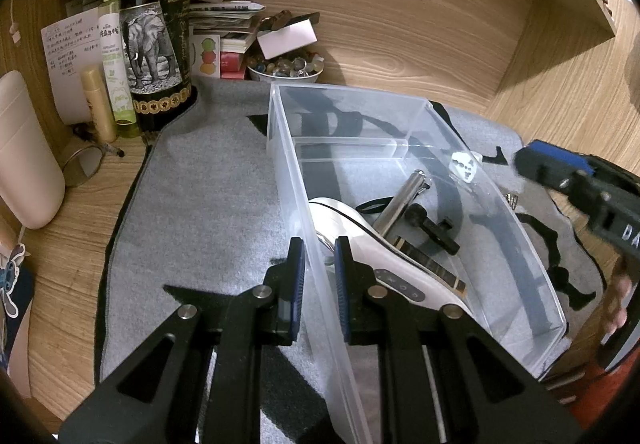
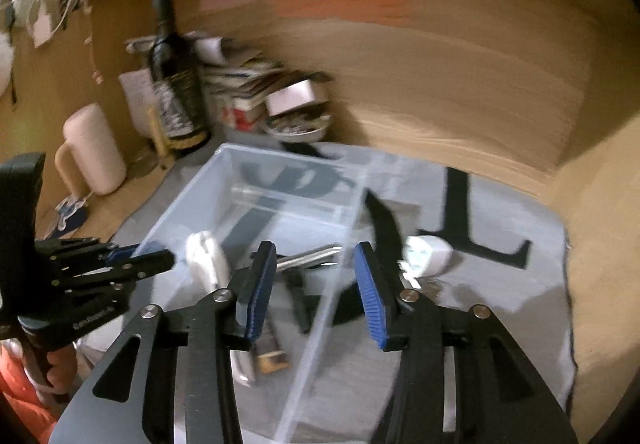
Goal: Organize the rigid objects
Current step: 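Carry the black-and-gold case into the clear box and release it, then move the right gripper back to the rug and grasp the small black piece, then carry the small black piece into the clear box and open the right gripper, then return the right gripper to the rug and grasp the brass cone piece, then lift the brass cone piece into the clear box and release it, then move the right gripper to the rug and grasp the white plug adapter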
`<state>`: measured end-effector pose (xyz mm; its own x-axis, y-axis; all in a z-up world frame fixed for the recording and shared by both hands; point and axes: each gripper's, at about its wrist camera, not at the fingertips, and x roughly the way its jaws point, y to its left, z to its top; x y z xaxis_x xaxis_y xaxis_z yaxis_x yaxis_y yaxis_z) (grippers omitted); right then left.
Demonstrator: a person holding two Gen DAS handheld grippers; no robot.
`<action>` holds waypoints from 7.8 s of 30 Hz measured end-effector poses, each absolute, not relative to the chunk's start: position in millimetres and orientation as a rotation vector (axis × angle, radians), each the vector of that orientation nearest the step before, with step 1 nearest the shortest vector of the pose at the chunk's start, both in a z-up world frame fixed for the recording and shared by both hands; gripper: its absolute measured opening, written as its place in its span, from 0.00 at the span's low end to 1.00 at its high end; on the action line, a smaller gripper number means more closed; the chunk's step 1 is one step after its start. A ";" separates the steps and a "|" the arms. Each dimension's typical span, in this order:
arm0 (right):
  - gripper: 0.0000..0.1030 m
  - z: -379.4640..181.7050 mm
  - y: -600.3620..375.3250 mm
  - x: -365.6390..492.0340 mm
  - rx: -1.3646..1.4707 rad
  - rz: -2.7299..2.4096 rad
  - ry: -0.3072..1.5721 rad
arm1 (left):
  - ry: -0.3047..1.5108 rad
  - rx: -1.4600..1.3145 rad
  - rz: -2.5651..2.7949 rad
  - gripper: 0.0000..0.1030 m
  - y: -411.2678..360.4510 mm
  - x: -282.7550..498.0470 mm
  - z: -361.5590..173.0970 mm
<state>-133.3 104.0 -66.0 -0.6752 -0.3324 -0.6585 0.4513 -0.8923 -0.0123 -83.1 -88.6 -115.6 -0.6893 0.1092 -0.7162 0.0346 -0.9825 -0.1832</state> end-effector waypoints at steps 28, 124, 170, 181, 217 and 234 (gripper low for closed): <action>0.45 -156.5 195.5 -134.9 1.359 -2.596 0.018 | -0.271 -1.226 2.840 0.14 -89.7 -81.4 -116.9; 0.57 -107.0 204.0 -157.5 1.186 -2.731 0.129 | -0.316 -1.204 2.868 0.10 -88.1 -81.3 -108.4; 0.29 -66.1 123.3 -142.4 0.884 -2.562 0.165 | -0.344 -1.204 2.871 0.10 -91.6 -79.6 -112.5; 0.29 -87.6 78.1 -141.3 0.940 -2.425 0.306 | -0.346 -1.203 2.872 0.10 -91.1 -79.7 -112.4; 0.57 -63.7 117.2 -144.1 0.928 -2.570 0.253 | -0.352 -1.198 2.873 0.10 -89.6 -79.5 -111.3; 0.63 -107.9 157.8 -222.5 1.165 -2.630 0.204 | -0.351 -1.197 2.873 0.10 -88.6 -79.7 -111.0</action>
